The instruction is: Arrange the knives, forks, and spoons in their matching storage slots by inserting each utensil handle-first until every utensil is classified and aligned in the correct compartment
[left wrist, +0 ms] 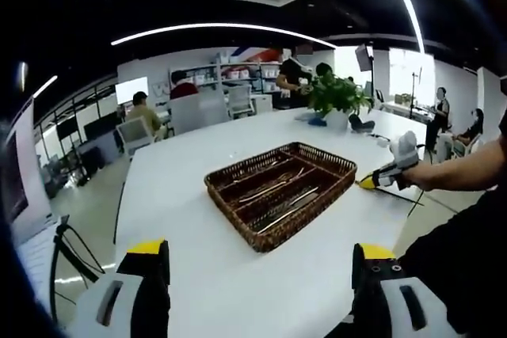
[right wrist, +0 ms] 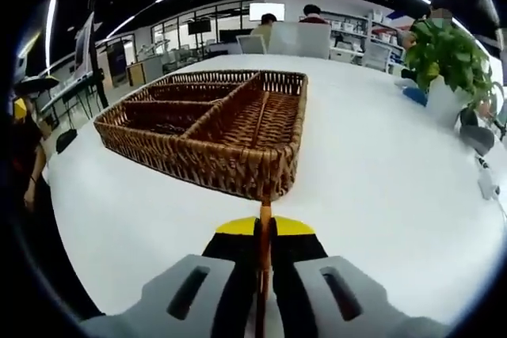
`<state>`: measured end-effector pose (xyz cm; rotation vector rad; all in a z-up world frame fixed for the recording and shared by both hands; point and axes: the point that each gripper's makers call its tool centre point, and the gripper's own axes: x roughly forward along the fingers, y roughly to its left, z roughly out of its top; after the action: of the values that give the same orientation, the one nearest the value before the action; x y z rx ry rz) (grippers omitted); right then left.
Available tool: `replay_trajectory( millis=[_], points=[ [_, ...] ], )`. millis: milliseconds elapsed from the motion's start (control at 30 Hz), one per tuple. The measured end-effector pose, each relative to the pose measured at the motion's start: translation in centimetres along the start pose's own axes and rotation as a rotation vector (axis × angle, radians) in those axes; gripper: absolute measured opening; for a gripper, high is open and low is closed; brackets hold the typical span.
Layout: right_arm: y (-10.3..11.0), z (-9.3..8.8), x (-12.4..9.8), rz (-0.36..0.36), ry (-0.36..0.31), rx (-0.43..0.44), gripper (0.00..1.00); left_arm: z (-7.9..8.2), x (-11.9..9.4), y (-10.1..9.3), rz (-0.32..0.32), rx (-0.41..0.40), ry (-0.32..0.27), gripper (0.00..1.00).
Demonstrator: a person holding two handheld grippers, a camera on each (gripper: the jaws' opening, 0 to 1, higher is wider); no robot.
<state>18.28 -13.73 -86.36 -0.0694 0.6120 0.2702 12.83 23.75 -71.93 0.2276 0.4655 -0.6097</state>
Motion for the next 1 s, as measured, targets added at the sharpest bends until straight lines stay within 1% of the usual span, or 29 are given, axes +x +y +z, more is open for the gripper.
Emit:
replay_trajectory(
  millis=[67, 133, 267, 367, 433, 500, 533, 567, 700, 767, 900, 1000],
  points=[
    [-0.1, 0.2, -0.4, 0.008, 0.002, 0.011, 0.03, -0.1, -0.1, 0.1, 0.001, -0.001, 0.001, 1.0],
    [0.2, 0.2, -0.5, 0.038, 0.023, 0.025, 0.03, -0.1, -0.1, 0.1, 0.003, -0.002, 0.001, 1.0],
    [-0.1, 1.6, -1.5, 0.036, 0.01, 0.024, 0.02, 0.0, -0.1, -0.1, 0.002, -0.003, -0.004, 1.0],
    [-0.3, 2.9, -2.0, 0.037, -0.012, 0.033, 0.02, 0.0, -0.1, -0.2, 0.0, -0.003, -0.004, 1.0],
    [-0.4, 4.6, -2.5, 0.04, -0.038, 0.044, 0.02, 0.1, -0.1, -0.3, -0.001, -0.002, -0.006, 1.0],
    [-0.3, 5.5, -2.7, 0.049, -0.046, 0.052, 0.02, 0.1, -0.1, -0.4, -0.002, -0.001, -0.005, 1.0],
    [-0.2, 5.9, -2.7, 0.06, -0.049, 0.071, 0.02, 0.1, -0.1, -0.4, -0.001, -0.001, -0.005, 1.0],
    [0.0, 6.7, -2.9, 0.074, -0.042, 0.11, 0.02, 0.1, -0.2, -0.4, -0.001, 0.001, -0.005, 1.0],
    [0.3, 8.9, -3.8, 0.081, -0.063, 0.107, 0.02, 0.3, -0.3, -0.4, 0.001, 0.0, -0.01, 1.0],
    [0.4, 9.5, -4.1, 0.085, -0.068, 0.107, 0.02, 0.3, -0.4, -0.3, 0.003, -0.001, -0.012, 1.0],
    [1.0, 11.6, -5.2, 0.102, -0.103, 0.114, 0.02, 0.1, -0.5, -0.3, 0.005, -0.002, -0.013, 1.0],
    [1.1, 12.3, -5.5, 0.103, -0.123, 0.114, 0.02, 0.1, -0.6, -0.4, 0.005, -0.003, -0.015, 1.0]
  ],
)
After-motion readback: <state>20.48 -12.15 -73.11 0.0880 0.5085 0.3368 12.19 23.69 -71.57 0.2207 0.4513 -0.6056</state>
